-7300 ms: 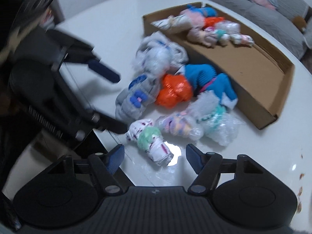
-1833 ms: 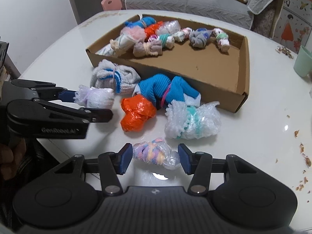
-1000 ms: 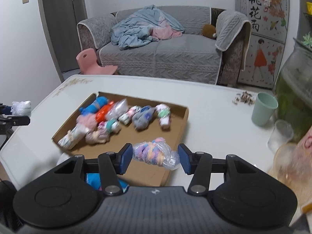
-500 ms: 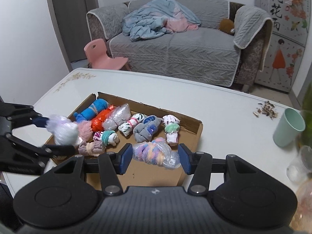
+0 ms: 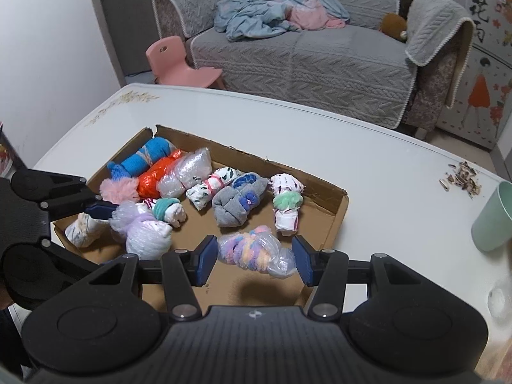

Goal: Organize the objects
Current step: 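Lower both bundles into the tray and open both grippers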

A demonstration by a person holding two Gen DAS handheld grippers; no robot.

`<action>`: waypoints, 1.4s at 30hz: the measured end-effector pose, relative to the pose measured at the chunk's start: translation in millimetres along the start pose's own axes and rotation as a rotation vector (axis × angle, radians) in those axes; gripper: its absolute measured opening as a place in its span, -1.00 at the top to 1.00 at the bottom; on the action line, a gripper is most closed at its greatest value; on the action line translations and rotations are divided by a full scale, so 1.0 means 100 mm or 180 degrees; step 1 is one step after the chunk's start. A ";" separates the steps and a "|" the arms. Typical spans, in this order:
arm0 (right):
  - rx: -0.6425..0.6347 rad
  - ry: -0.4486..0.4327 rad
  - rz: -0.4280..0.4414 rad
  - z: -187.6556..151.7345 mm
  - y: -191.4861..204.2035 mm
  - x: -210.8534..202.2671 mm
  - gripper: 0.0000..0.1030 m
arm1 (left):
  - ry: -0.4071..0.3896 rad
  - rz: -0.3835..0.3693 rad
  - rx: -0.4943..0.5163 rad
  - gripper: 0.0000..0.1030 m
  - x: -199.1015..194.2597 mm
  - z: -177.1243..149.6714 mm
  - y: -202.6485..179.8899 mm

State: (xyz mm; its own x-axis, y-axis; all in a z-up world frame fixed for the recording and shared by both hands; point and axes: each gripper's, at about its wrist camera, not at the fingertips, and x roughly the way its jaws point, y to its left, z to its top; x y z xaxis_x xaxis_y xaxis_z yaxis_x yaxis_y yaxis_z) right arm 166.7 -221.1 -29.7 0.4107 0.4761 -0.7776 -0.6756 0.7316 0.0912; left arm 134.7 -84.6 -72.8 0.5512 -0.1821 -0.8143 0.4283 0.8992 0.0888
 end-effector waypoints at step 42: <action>-0.0657 0.0307 -0.0082 0.14 -0.25 0.63 0.05 | -0.0045 -0.0193 0.0078 -0.45 0.83 0.40 -0.07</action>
State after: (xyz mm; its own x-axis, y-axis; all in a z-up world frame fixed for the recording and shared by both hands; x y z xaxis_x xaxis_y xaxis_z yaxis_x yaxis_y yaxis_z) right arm 218.4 -202.6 -72.1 0.3757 0.4024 -0.8348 -0.7807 0.6228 -0.0511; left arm 205.8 -121.5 -118.1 0.5336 -0.2417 -0.8105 0.4785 0.8765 0.0537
